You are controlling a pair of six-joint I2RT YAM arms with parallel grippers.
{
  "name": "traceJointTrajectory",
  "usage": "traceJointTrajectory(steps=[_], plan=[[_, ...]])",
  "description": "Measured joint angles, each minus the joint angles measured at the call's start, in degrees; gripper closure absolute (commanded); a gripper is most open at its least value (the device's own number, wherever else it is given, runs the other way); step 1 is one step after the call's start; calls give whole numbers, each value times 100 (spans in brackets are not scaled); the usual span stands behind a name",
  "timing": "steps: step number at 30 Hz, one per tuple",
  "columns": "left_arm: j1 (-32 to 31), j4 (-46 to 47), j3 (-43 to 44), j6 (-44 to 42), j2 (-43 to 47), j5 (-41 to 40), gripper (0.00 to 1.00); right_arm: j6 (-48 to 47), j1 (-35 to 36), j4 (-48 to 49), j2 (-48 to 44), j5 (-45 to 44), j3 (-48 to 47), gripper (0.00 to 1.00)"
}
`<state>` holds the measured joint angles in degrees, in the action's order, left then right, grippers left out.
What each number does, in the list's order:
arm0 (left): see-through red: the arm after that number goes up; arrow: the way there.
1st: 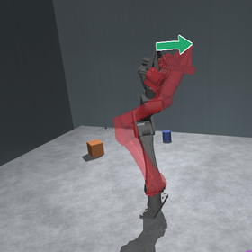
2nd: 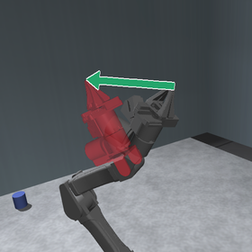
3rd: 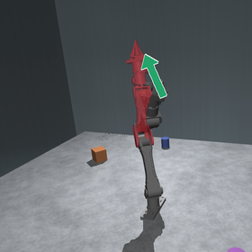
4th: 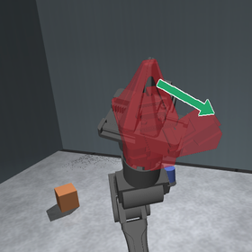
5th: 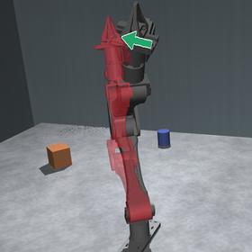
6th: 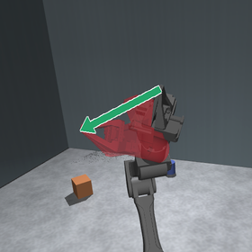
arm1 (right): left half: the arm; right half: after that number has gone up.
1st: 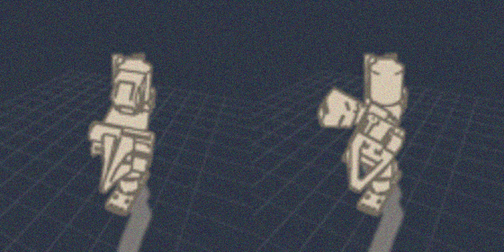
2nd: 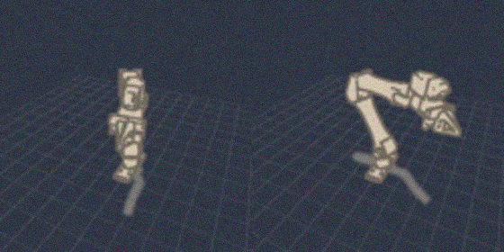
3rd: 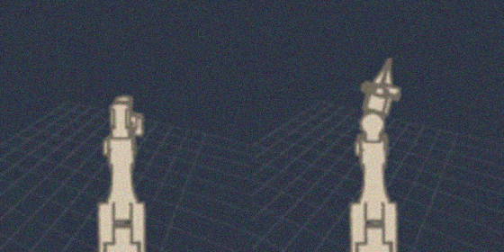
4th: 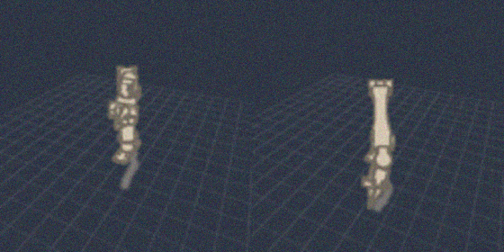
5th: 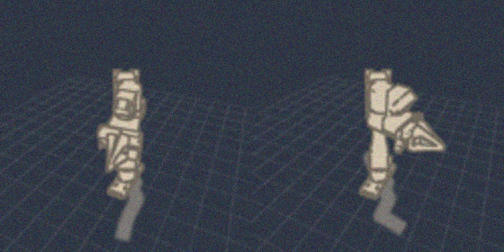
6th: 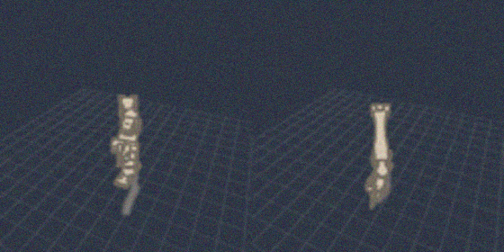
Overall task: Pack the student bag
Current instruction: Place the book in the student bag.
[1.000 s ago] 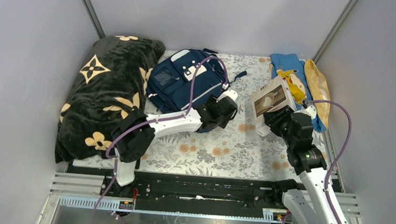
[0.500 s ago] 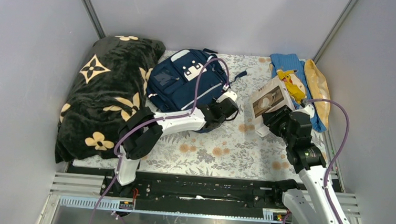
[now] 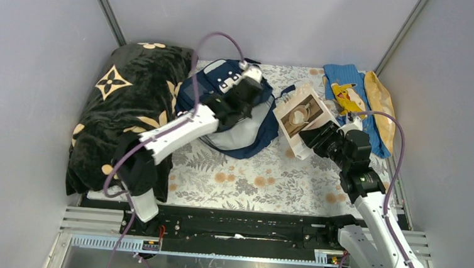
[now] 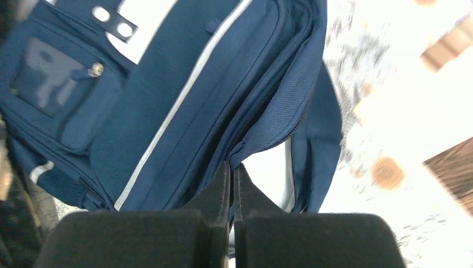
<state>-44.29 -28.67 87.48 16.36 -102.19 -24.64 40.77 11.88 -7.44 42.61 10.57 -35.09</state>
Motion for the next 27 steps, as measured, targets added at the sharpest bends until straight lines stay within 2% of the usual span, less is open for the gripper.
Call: traceJointTrajectory(steps=[6, 10, 15, 20, 27], plan=[[905, -33, 485, 278, 940, 518, 100, 424, 20, 874, 210, 647, 223, 91], [1163, -35, 485, 391, 1231, 717, 100, 955, 179, 1641, 516, 968, 555, 92], [1255, -52, 483, 501, 1217, 1010, 100, 1676, 743, 2721, 1502, 1209, 802, 95], [1300, 0, 413, 695, 1217, 1250, 100, 2094, 1478, 3560, 2544, 1167, 732, 93], [1325, 227, 79, 968, 1399, 1690, 100, 2599, 1799, 4658, 4162, 800, 203, 94]])
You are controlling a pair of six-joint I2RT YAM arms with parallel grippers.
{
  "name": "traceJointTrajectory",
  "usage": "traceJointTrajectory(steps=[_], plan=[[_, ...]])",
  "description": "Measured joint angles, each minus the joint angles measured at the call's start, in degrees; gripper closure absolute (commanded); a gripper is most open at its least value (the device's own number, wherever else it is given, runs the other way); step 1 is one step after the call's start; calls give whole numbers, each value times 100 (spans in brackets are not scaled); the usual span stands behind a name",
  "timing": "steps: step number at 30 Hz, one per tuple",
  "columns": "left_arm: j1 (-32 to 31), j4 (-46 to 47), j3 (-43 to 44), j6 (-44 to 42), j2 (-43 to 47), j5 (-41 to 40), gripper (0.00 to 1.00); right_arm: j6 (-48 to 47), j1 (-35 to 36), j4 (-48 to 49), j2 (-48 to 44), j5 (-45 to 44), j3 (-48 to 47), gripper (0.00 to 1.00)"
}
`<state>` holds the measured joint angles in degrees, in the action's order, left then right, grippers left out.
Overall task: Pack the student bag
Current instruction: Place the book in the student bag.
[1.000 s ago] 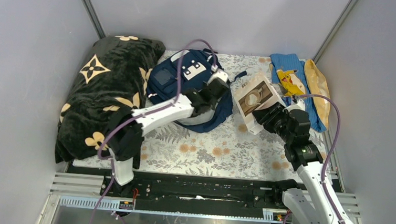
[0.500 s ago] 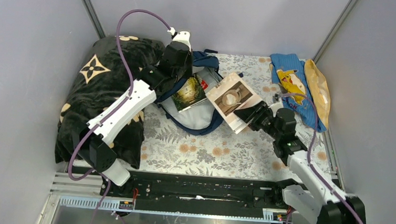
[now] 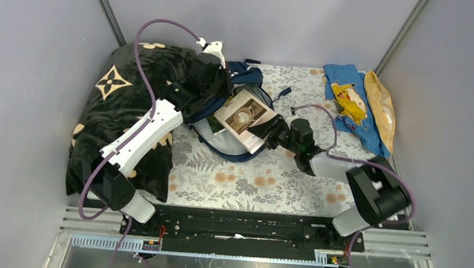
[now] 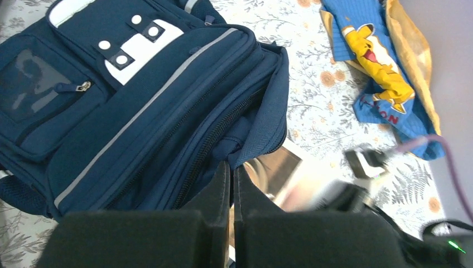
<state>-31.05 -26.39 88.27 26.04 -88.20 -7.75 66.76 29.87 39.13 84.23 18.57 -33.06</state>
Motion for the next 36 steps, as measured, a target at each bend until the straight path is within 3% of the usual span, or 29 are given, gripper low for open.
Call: traceJointTrajectory(steps=[5, 11, 15, 20, 24, 26, 29, 36], plan=[[57, 240, -404, 44, 393, 356, 100, 393, 323, 422, 1368, -313, -1001, 94], [72, 691, -1019, 50, 918, 863, 100, 739, 793, 328, 2592, -1010, -2350, 94], [74, 898, -1298, 114, 1113, 1187, 100, 855, 986, 127, 3392, -1353, -3425, 89], [74, 1150, -1757, 352, 1403, 1373, 100, 973, 1008, 20, 4352, -1368, -4546, 33], [79, 1263, -1987, 518, 1569, 1309, 100, 979, 999, 267, 4256, -1353, -4232, 12], [79, 1281, -2041, 586, 1633, 1202, 100, 914, 999, 417, 3982, -1353, -3816, 6], [76, 1305, -2061, 688, 1648, 1062, 100, 807, 997, 404, 3445, -1360, -3244, 1], [72, 1453, -2087, 863, 1558, 885, 100, 527, 986, 262, 2369, -1331, -2236, 0]])
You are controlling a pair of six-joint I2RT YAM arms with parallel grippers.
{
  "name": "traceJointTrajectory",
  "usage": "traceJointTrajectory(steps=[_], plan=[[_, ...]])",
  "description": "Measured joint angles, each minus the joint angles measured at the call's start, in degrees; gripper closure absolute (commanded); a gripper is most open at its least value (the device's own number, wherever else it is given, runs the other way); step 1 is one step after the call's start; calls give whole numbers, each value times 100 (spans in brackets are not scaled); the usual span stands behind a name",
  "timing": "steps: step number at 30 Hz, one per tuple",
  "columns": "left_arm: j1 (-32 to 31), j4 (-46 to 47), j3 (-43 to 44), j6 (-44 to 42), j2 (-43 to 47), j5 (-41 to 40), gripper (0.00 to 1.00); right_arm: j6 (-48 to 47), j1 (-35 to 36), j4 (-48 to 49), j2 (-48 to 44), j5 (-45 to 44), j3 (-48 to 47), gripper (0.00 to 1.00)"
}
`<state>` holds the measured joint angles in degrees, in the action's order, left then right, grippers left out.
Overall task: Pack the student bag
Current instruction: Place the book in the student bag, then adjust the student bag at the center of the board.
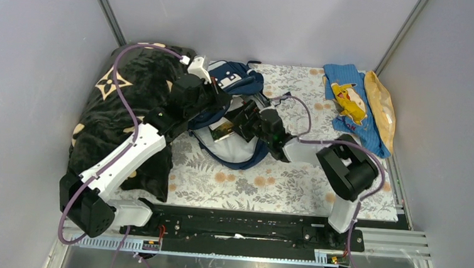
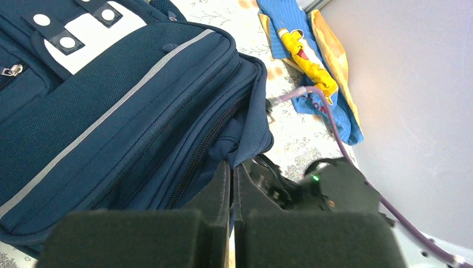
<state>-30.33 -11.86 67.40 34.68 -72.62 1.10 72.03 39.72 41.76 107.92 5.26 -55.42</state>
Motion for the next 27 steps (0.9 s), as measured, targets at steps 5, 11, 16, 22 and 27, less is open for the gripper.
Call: traceJointTrajectory(steps=[5, 11, 16, 22, 27], plan=[[0, 120, -4, 28, -103, 2, 100, -382, -44, -199, -1169, 61, 1163, 0], [0, 595, 24, 179, -623, 490, 100, -1377, -560, -1351, -3475, 136, 2612, 0], [-227, 691, 914, 142, -2114, 1340, 99, -2288, -1403, -3056, -5864, -413, 3005, 0], [-885, 105, 1694, -352, -3462, 2087, 18, -3178, -1939, -4374, -6105, -767, 2468, 0], [-1045, -879, 1700, -590, -3224, 1676, 16, -3469, -2002, -4481, -5274, -754, 2050, 0]])
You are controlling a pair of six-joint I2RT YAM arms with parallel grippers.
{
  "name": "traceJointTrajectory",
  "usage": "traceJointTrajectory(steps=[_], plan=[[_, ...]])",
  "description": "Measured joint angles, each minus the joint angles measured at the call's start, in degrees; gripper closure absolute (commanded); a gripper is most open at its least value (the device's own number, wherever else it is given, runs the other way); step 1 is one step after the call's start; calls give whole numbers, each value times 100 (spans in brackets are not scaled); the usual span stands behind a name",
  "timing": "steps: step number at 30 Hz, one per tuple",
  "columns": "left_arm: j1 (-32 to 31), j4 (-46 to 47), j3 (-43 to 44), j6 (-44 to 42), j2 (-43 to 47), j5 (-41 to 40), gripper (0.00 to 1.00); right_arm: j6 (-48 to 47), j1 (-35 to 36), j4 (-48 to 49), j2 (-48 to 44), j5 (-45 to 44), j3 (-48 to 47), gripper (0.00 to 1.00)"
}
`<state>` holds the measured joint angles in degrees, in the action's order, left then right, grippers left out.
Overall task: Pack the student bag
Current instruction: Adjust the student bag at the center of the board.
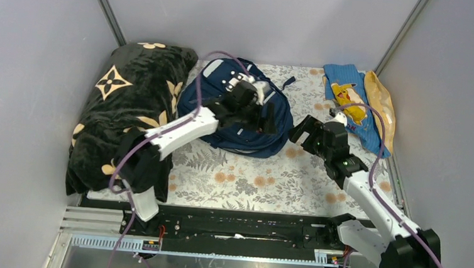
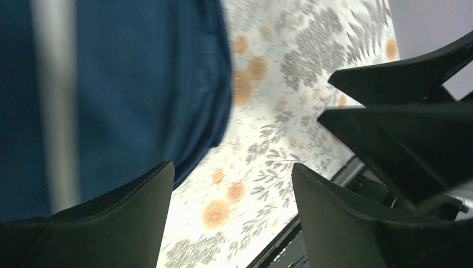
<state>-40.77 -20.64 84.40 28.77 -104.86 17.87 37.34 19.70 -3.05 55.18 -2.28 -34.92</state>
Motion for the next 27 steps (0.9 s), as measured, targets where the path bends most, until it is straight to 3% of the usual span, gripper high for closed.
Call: traceJointTrajectory(steps=[4, 8, 12, 15, 17, 18, 19, 21, 22, 27], plan=[[627, -140, -726, 302, 1220, -763, 16, -79, -2, 116, 761, 9, -431, 0], [1467, -144, -1711, 841, 2264, -1858, 14, -170, -116, 157, 2122, 262, -1543, 0], [1687, -94, -2699, 1233, 2437, -2531, 18, -186, -426, 304, 3657, 868, -2658, 7], [1853, 15, -3329, 1316, 2334, -2575, 18, -168, -625, 348, 4411, 1193, -2900, 17], [1982, 52, -3451, 1311, 2057, -2533, 20, -116, -678, 387, 4693, 1309, -2905, 28], [2035, 129, -3429, 1296, 1871, -2500, 21, -83, -693, 426, 4793, 1388, -2903, 38], [2044, 181, -3368, 1283, 1679, -2439, 21, -55, -697, 496, 4852, 1440, -2896, 51], [2074, 304, -3182, 1239, 1281, -2271, 23, 42, -697, 721, 4918, 1631, -2881, 89], [2074, 385, -3069, 1211, 1084, -2164, 23, 52, -695, 824, 4920, 1705, -2855, 99], [2079, 551, -2719, 994, 660, -1818, 23, 313, -713, 1423, 4553, 1513, -2087, 100]])
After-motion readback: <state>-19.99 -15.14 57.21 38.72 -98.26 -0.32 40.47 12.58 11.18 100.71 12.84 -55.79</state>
